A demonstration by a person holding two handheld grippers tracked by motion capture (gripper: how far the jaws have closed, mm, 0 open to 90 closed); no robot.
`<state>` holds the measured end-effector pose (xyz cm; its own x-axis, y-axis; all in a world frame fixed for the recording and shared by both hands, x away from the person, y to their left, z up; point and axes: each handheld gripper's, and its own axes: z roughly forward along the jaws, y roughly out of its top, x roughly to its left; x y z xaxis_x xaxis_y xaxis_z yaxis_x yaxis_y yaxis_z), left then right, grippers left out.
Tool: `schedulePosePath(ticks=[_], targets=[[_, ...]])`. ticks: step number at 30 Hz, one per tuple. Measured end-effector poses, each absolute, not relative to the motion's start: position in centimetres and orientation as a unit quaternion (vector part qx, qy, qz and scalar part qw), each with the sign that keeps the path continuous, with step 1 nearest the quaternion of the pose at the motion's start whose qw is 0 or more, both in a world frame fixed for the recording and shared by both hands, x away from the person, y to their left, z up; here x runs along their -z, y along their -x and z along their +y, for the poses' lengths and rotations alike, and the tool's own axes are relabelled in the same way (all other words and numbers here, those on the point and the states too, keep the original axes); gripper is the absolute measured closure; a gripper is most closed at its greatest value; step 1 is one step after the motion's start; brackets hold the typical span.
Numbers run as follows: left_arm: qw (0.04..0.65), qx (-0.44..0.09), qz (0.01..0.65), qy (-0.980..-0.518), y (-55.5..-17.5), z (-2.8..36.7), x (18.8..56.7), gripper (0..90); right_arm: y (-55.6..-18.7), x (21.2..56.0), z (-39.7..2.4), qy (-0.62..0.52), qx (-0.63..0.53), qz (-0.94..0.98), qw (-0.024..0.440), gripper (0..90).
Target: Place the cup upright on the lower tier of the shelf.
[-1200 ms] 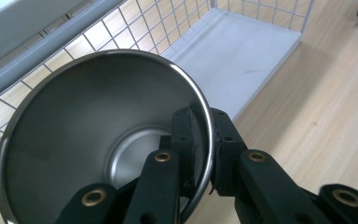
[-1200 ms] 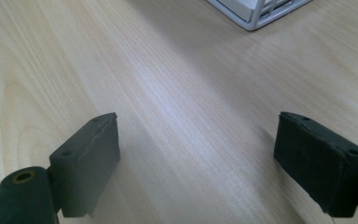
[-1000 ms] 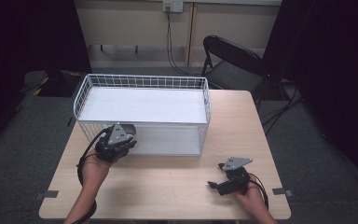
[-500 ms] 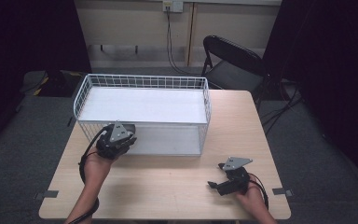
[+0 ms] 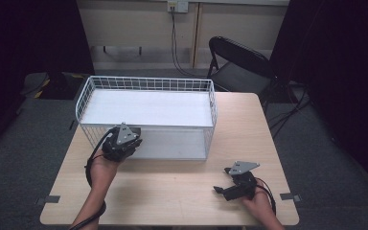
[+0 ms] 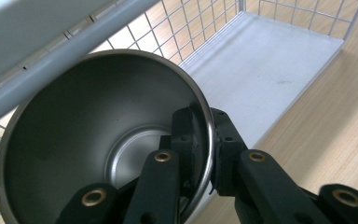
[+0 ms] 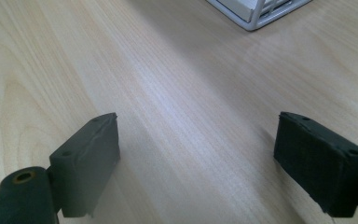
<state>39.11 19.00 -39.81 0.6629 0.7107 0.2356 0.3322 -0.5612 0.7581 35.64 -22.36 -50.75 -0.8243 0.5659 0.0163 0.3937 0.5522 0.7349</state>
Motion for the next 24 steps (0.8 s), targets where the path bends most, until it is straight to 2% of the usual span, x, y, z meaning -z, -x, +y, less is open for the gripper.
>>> schedulePosePath(ticks=[24], targets=[[0.348,-0.280,0.311,-0.839,-39.6,18.3,40.9,82.7,-35.6,50.7,-22.4,-0.275,-0.385,0.874,0.111,13.3]])
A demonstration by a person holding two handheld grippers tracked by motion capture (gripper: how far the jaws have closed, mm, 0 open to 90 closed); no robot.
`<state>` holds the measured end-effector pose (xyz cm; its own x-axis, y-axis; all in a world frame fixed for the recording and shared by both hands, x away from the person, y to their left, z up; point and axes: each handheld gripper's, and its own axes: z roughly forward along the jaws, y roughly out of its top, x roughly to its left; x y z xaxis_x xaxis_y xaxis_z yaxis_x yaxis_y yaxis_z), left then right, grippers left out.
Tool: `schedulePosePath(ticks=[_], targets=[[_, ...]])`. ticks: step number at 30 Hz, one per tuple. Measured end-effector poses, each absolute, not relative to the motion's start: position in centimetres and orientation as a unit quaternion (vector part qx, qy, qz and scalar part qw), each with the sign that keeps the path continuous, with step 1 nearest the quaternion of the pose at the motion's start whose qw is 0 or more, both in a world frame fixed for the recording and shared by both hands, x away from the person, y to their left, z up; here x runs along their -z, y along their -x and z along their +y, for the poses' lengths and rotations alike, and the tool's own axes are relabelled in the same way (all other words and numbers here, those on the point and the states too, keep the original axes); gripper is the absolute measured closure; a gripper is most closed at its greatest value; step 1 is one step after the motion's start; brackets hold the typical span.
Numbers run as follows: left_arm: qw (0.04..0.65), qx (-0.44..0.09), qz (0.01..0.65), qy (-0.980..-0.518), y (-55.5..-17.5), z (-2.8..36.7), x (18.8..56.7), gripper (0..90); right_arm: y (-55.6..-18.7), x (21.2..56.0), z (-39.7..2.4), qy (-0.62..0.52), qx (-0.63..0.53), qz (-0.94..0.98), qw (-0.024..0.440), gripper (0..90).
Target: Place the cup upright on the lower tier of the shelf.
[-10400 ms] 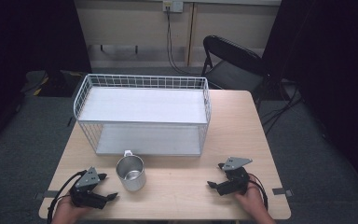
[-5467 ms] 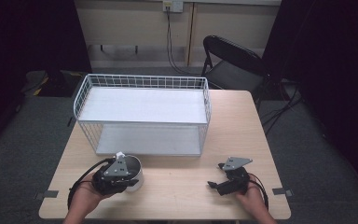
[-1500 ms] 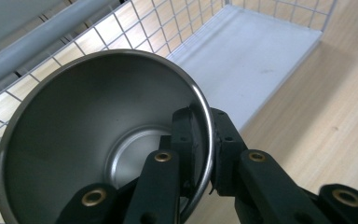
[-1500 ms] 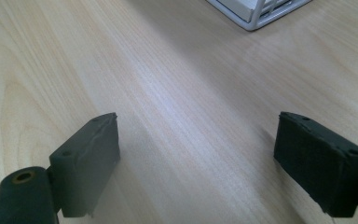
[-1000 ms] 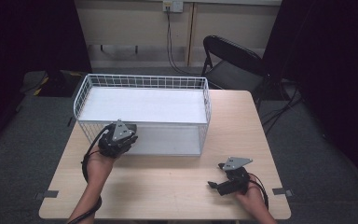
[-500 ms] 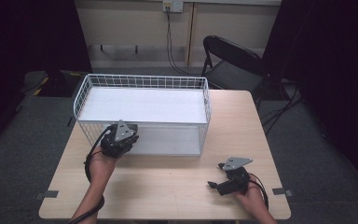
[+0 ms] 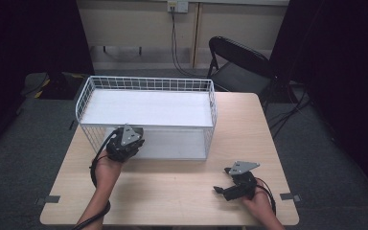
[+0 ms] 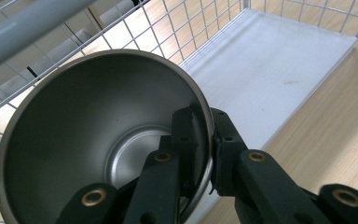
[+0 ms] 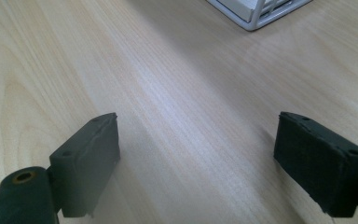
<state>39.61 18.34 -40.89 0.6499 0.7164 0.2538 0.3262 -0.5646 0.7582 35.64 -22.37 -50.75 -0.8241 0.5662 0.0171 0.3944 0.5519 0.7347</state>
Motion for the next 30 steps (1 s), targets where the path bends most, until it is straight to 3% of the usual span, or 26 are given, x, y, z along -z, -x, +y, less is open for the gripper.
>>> schedulePosePath(ticks=[30], targets=[[0.346,-0.286,0.311,-0.838,-40.4,17.4,41.6,82.6,-35.7,50.7,-22.4,-0.274,-0.386,0.874,0.111,13.4]])
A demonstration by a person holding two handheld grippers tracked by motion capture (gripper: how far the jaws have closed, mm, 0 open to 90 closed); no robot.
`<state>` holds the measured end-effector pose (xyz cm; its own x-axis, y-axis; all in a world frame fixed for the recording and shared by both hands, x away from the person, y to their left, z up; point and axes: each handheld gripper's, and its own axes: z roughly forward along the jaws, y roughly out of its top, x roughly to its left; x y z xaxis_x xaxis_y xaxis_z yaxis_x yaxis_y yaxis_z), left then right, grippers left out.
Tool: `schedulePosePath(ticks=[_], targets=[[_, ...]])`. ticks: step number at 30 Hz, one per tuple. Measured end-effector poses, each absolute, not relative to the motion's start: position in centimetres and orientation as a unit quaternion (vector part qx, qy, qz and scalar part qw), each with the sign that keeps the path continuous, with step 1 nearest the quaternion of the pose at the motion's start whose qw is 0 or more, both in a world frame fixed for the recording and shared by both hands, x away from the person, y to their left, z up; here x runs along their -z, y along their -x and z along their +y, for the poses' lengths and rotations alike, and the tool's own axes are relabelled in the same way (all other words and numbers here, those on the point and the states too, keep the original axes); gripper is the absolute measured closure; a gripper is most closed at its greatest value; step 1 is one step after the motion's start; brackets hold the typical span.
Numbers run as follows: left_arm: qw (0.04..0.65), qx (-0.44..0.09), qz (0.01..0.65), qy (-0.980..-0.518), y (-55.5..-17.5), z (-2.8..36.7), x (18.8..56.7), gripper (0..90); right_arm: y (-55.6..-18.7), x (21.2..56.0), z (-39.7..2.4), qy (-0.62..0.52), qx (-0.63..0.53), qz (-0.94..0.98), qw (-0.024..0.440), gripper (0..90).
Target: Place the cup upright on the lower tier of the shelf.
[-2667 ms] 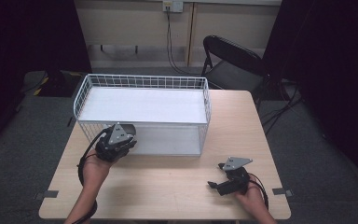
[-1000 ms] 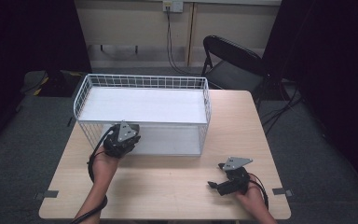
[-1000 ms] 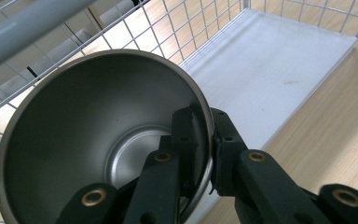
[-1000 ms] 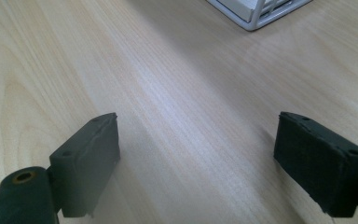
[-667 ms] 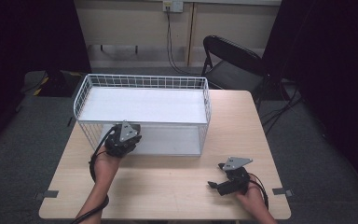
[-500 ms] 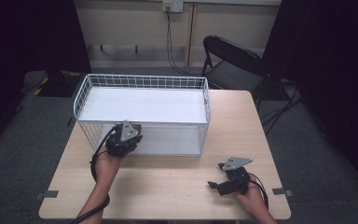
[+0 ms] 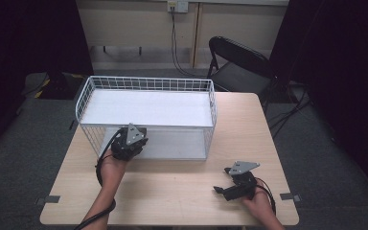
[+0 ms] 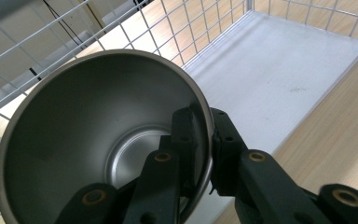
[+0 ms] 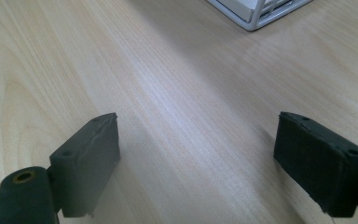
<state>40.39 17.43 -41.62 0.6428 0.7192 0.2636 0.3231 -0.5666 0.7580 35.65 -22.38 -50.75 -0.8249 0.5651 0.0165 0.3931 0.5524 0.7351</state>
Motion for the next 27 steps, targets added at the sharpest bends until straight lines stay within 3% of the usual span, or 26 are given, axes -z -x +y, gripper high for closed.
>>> schedulePosePath(ticks=[27], targets=[[0.350,-0.281,0.322,-0.834,-40.7,17.2,42.7,82.5,-35.7,50.7,-22.4,-0.274,-0.386,0.874,0.111,13.4]])
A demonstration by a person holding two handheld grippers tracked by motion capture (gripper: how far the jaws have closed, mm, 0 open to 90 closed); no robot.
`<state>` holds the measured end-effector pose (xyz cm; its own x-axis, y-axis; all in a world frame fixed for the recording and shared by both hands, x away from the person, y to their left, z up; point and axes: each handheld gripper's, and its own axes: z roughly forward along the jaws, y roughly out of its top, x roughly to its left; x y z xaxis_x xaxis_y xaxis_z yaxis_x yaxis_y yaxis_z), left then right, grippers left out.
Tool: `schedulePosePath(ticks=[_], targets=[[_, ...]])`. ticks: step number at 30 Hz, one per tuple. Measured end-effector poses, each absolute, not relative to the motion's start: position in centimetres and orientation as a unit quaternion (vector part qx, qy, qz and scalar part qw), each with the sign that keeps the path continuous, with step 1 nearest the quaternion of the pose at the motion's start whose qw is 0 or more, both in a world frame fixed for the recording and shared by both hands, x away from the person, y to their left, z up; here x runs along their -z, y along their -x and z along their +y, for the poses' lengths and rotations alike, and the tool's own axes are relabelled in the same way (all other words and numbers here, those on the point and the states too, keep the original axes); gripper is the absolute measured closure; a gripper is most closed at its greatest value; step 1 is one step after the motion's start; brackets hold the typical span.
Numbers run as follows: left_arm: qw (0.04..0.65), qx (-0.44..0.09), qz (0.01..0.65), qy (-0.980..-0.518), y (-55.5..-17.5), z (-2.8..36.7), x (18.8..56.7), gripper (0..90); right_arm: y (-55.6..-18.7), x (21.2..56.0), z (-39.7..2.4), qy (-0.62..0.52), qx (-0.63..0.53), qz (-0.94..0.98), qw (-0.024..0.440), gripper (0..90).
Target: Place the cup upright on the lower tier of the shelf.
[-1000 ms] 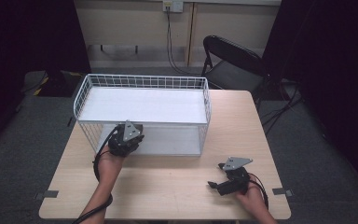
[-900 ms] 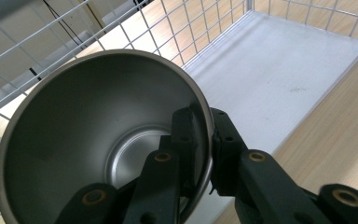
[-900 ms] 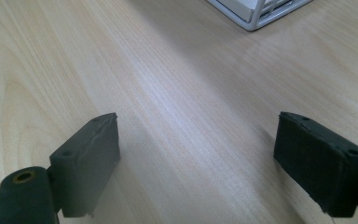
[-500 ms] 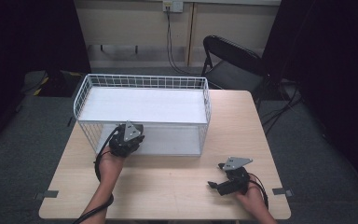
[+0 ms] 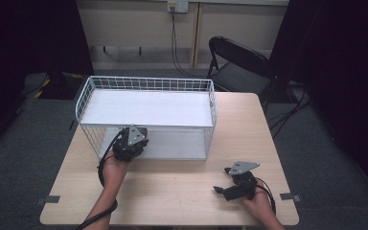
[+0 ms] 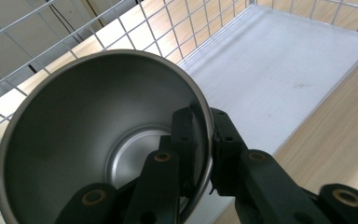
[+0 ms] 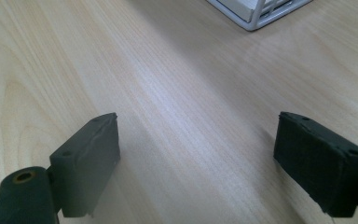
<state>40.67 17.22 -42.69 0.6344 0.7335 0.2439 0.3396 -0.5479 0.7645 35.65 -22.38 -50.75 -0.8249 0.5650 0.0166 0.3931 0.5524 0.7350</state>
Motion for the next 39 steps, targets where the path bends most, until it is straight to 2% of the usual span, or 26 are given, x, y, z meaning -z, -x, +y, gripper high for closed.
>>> schedulePosePath(ticks=[33,39], targets=[[0.351,-0.295,0.310,-0.833,-40.52,17.14,42.88,80.6,-35.65,50.75,-22.39,-0.274,-0.386,0.874,0.111,13.4],[0.346,-0.310,0.312,-0.828,-40.60,17.18,42.68,76.7,-35.65,50.75,-22.39,-0.274,-0.386,0.874,0.112,13.4]])
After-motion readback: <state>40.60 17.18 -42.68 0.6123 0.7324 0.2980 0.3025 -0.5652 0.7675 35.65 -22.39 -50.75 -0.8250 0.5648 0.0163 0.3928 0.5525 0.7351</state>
